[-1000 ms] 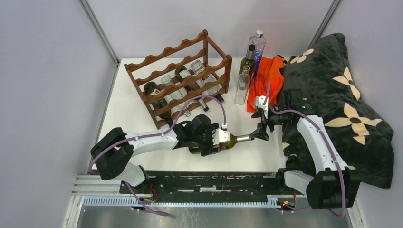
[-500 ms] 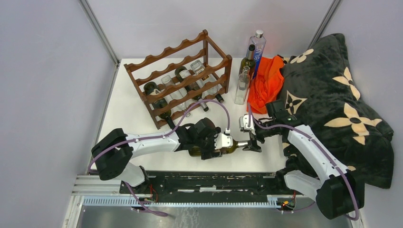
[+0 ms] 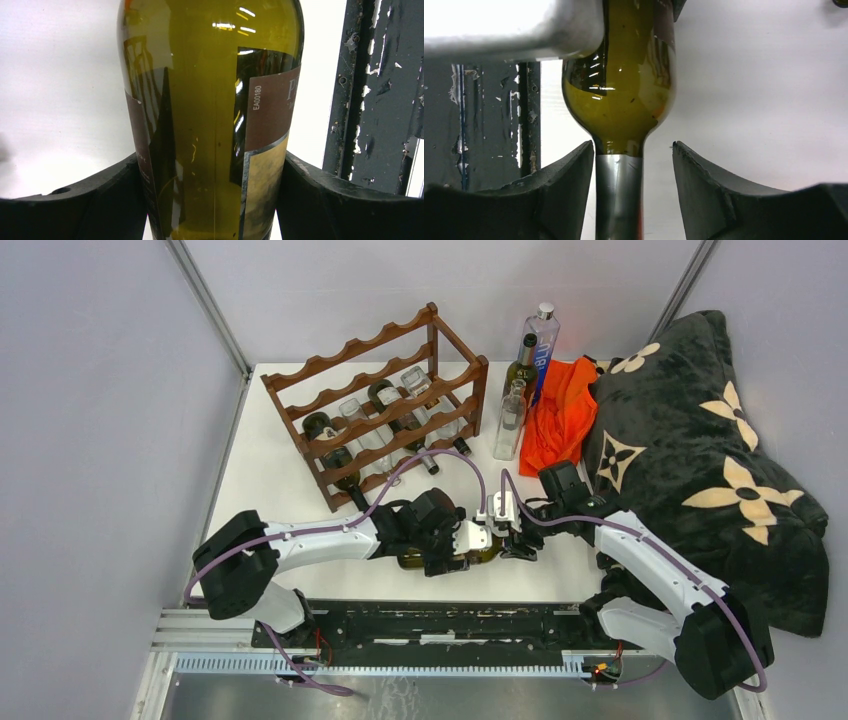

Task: Put the wine bottle on the wine rack
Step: Adjust the wine bottle at the center of the board.

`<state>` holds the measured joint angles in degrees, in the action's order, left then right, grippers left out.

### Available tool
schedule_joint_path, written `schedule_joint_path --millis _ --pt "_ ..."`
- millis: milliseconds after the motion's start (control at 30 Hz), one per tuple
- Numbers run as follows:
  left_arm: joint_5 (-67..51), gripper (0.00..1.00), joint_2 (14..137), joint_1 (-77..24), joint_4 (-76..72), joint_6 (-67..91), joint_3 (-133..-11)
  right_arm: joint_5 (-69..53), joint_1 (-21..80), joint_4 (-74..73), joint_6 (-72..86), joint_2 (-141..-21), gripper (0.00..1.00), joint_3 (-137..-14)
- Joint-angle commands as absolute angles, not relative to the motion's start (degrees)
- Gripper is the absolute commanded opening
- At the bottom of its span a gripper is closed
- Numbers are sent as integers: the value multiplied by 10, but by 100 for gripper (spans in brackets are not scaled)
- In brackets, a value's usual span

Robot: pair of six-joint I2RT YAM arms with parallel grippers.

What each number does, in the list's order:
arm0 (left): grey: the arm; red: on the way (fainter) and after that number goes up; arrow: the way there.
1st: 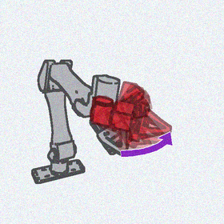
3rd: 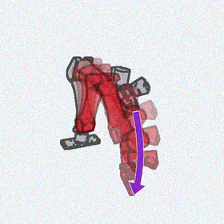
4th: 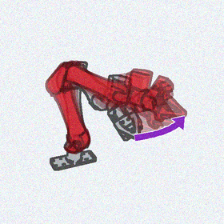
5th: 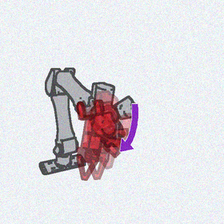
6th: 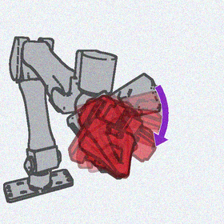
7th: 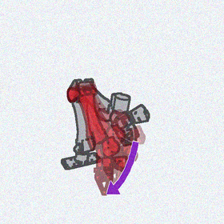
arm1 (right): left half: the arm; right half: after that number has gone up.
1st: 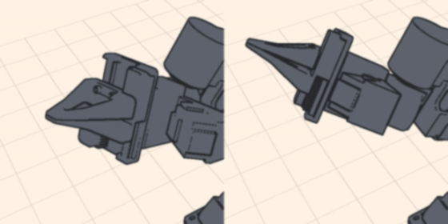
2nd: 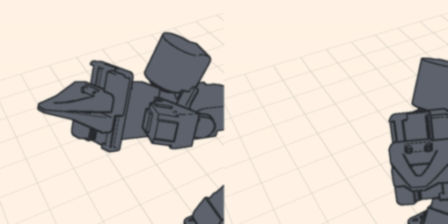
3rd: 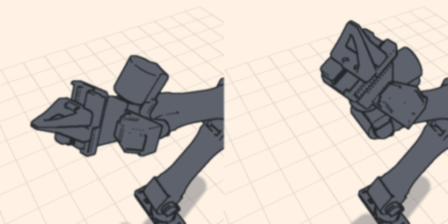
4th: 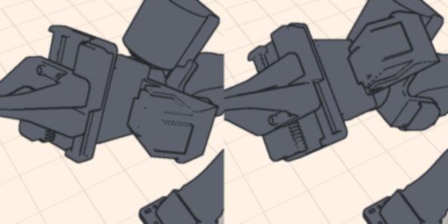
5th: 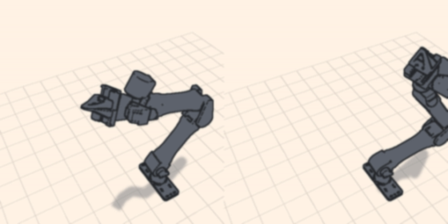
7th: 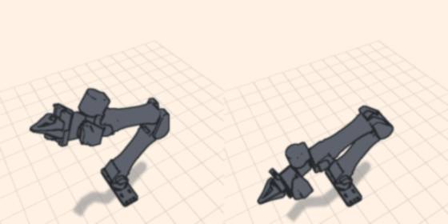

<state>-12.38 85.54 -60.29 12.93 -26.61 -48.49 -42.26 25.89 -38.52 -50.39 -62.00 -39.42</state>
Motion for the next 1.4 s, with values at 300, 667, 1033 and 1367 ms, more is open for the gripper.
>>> schedule_joint_path --millis 300,667,1033,1367 --pt "-139 2 807 -611 79 -265 -517 -438 268 -367 -519 -637 50 -401" --pt "-139 2 813 -610 80 -266 -522 -457 277 -357 -505 -623 44 -389" --pt "-128 12 810 -610 71 -256 -519 -461 277 -346 -486 -585 0 -374" --pt "-87 98 814 -615 53 -227 -503 -506 230 -301 -441 -552 0 -345"
